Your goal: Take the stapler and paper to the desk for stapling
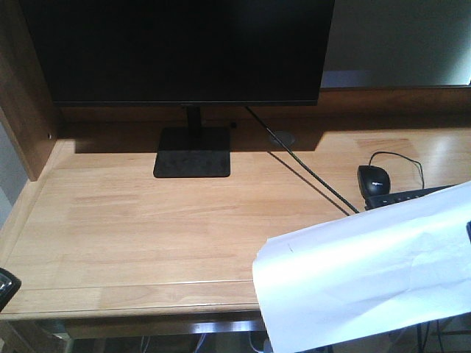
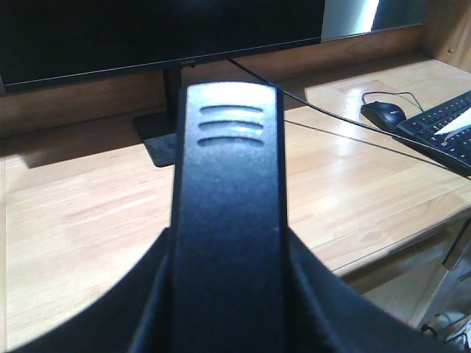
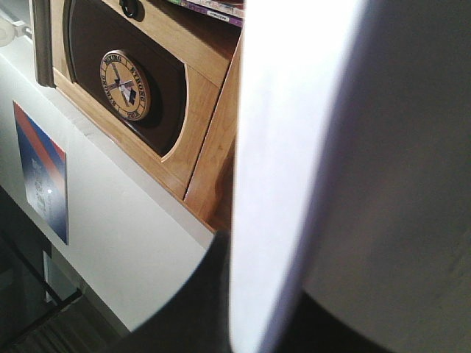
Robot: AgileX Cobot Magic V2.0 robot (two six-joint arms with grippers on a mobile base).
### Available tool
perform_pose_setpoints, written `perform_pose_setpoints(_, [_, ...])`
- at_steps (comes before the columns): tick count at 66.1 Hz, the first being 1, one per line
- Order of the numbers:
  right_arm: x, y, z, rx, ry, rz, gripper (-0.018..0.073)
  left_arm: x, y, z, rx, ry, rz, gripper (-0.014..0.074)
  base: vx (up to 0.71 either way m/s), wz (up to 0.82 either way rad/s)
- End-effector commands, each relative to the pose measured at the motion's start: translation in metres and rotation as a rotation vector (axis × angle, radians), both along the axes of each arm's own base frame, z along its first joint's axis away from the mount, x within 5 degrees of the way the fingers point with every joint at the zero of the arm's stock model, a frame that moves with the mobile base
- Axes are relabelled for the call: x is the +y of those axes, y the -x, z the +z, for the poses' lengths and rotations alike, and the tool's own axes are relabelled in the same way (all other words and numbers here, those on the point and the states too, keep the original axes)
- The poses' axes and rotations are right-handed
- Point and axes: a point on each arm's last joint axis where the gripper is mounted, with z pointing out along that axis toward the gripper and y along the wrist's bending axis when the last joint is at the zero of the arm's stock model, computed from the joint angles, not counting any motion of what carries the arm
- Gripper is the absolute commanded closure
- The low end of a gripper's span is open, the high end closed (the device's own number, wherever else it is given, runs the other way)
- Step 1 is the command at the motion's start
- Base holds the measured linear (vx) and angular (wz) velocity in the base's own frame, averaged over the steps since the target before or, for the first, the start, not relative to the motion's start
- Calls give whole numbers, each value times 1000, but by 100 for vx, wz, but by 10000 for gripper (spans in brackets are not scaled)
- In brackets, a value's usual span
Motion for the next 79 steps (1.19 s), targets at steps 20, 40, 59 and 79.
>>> perform_pose_setpoints(20, [-1,2,4,-47,-28,10,564,-1,-1,20,-125,60,1,603,0,0])
perform_pose_setpoints(40, [-1,2,4,-47,-28,10,564,-1,-1,20,-131,63,1,603,0,0])
perform_pose_setpoints(59, [-1,2,4,-47,-28,10,564,-3,-6,22,-128,76,-4,603,0,0])
perform_pose_setpoints(79, [-1,2,4,-47,-28,10,564,-22,-46,58,-85,46,-6,603,0,0])
